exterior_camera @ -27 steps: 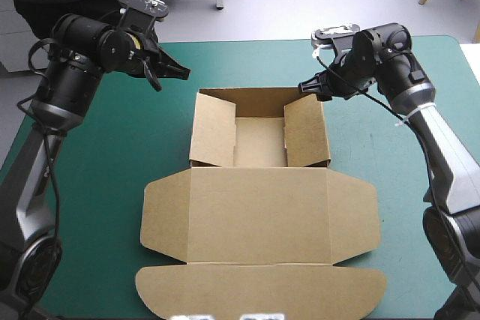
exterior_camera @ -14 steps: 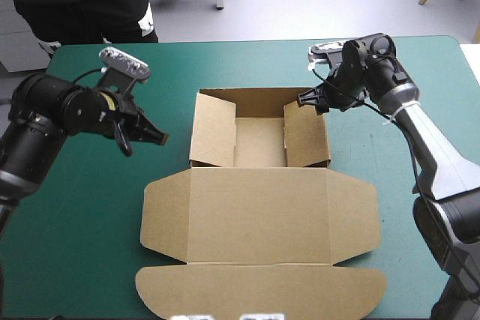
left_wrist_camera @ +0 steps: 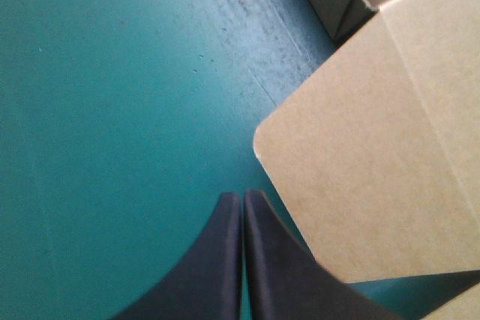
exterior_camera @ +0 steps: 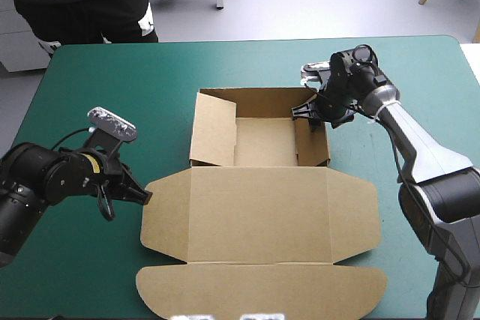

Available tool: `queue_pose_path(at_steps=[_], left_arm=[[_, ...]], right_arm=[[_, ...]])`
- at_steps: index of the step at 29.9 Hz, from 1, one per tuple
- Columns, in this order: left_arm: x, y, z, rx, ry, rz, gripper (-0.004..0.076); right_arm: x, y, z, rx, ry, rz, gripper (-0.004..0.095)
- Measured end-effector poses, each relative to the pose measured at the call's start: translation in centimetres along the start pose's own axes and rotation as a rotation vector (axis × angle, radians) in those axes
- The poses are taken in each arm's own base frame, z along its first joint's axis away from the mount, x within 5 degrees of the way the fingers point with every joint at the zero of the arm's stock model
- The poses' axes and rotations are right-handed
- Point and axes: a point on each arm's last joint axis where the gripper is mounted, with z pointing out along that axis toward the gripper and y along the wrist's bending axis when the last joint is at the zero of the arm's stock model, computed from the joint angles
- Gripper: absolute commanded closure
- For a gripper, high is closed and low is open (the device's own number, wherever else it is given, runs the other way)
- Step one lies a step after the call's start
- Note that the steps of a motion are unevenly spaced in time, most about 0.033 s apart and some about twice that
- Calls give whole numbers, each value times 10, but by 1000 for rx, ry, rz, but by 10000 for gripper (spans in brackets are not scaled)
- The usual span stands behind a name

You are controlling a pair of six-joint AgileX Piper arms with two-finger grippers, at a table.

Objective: Fold the box

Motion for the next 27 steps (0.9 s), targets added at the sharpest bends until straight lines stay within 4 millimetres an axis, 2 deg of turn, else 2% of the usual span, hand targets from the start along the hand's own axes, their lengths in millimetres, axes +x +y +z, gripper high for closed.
queue_pose_path(at_steps=[9, 12, 16, 21, 27], left_arm=[[42, -11, 28, 52, -25, -19, 734], [56, -15, 36, 67, -26, -29, 734], [74, -17, 42, 71, -21, -31, 734], [92, -19, 39, 68, -37, -30, 734], [109, -19, 26, 61, -89, -21, 734]], right_arm=[[-2, 3, 20, -36, 45, 17, 442], [-2, 4, 22, -41, 50, 19, 574], [-1, 5, 23, -51, 52, 22, 933], [-2, 4, 23, -43, 44, 19, 926], [-3, 4, 23, -48, 38, 19, 927]])
